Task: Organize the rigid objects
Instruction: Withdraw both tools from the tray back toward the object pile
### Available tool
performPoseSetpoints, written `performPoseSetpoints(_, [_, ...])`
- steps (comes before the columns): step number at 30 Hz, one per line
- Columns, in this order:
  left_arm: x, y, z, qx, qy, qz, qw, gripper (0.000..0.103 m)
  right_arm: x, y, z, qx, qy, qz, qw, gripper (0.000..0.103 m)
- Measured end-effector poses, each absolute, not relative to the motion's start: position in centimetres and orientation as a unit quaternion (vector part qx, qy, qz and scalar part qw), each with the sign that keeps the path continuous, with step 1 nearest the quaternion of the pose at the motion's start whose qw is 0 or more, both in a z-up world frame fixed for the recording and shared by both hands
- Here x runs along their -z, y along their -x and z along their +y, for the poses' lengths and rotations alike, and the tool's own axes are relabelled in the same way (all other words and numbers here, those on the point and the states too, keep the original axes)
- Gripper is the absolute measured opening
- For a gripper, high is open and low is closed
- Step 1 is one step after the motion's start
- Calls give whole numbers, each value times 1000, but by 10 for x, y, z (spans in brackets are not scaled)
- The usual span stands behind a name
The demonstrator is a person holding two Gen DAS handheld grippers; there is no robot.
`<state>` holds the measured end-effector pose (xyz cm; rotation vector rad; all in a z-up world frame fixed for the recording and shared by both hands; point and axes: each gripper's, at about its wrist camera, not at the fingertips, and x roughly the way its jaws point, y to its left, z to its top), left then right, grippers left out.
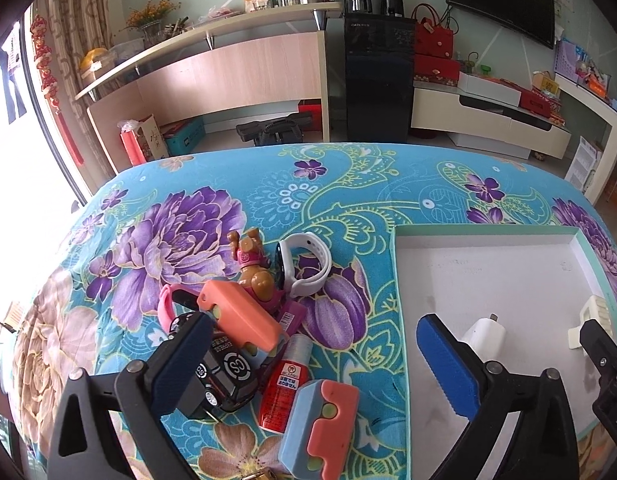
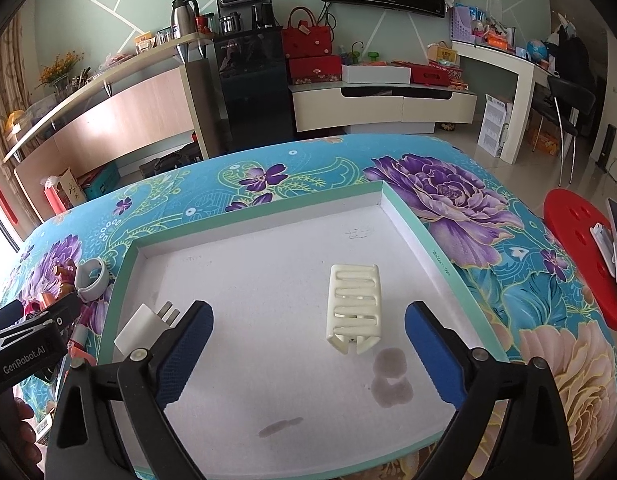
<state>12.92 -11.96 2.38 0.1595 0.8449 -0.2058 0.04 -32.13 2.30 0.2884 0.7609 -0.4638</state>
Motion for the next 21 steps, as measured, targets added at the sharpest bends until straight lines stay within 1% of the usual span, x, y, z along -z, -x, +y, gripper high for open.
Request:
performPoseSetpoints(11, [-38, -127, -89, 84, -49, 397, 913, 103, -27, -5, -309, 206, -129, 364, 899, 97])
performPoseSetpoints(21, [-52, -122, -47, 62, -26, 383, 921, 103, -43, -10, -276, 159, -114, 345, 918, 97])
